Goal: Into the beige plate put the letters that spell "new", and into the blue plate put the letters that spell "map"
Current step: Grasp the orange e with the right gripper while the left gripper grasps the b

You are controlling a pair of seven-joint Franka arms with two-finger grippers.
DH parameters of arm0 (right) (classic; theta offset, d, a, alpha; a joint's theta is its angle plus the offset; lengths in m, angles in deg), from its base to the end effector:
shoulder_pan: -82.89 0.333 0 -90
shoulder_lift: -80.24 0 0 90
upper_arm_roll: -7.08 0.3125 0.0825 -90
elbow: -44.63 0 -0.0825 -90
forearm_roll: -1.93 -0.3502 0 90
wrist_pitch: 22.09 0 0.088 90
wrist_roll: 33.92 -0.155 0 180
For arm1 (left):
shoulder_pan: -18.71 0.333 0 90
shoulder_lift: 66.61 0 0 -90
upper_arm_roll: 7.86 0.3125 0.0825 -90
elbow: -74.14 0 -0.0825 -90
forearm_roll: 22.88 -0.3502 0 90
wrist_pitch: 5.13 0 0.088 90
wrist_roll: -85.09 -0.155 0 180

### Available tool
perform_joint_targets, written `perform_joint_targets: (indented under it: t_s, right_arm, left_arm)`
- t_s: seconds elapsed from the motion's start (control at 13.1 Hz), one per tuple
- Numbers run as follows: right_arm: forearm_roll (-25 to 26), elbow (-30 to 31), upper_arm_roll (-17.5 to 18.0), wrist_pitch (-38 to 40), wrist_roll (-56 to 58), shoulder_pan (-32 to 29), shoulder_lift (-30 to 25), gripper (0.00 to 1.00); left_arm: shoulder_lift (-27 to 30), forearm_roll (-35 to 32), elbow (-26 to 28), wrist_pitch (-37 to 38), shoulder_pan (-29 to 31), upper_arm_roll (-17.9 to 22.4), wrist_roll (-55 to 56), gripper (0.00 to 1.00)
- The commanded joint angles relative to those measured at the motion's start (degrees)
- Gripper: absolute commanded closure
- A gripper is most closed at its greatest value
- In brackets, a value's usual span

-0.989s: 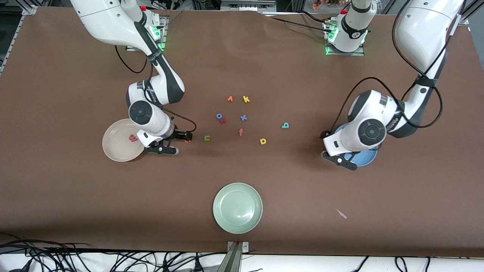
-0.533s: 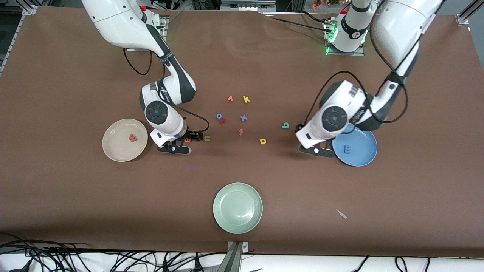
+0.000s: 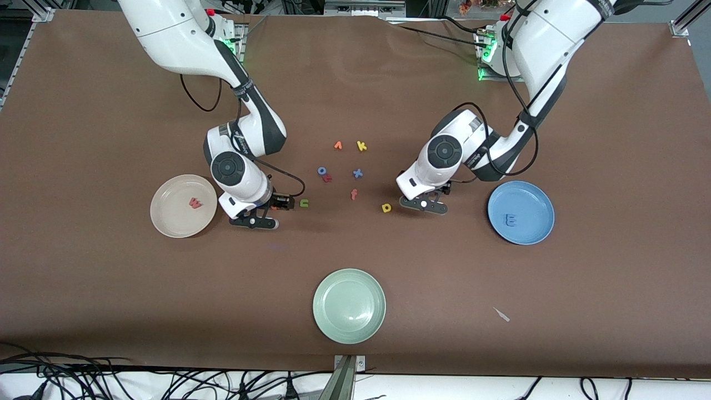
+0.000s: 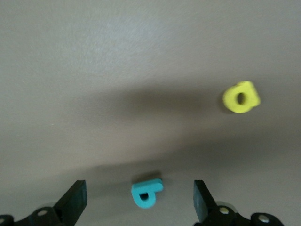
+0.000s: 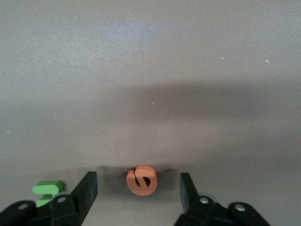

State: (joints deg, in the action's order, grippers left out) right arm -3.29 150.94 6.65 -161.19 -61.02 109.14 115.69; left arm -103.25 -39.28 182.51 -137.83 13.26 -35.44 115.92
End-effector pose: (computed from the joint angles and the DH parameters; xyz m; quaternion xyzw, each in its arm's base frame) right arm 0.5484 0.2690 0.1569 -0.9983 0.0456 0.0326 0.0137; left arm 0.5013 -0.3065 0.1615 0.9929 -0.0917 -0.0753 0.0054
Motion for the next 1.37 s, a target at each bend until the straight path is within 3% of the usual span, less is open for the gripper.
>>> perform_joint_targets:
  t_s: [0.0, 0.61, 0.91, 1.07, 1.14, 1.29]
  right_arm:
    - [-0.5, -0.6, 0.1, -0.5, 2.1, -0.2, 0.8, 0.37]
    - [-0.8, -0.4, 0.1, -0.4, 2.1, -0.6, 1.3, 0.61]
    - [-0.8, -0.5, 0.1, -0.4, 1.9, -0.5, 1.2, 0.69]
    - [-0.8, -1.5, 0.2, 0.1, 2.1, -0.6, 0.9, 0.7]
    - [-0.8, -2.2, 0.1, 0.8, 2.1, -0.5, 0.8, 0.7]
    - [-0.8, -3.6, -0.4, 4.0, 2.9, -1.2, 0.1, 0.7]
  left_arm:
    - [0.2, 0.1, 1.1, -0.9, -0.1, 0.0, 3.2, 0.01]
    - [-0.3, -2.0, 4.3, -3.4, -0.1, -0.4, 8.7, 0.09]
    - [-0.3, -2.0, 4.8, -5.2, 0.0, -0.4, 8.6, 0.31]
    - [-0.3, -2.0, 4.8, -5.1, 0.2, -0.4, 8.6, 0.66]
    - [-0.3, -2.0, 4.8, -5.1, 0.4, -0.4, 8.6, 0.77]
    - [0.0, -2.0, 4.7, -4.8, 0.5, -0.4, 8.4, 0.83]
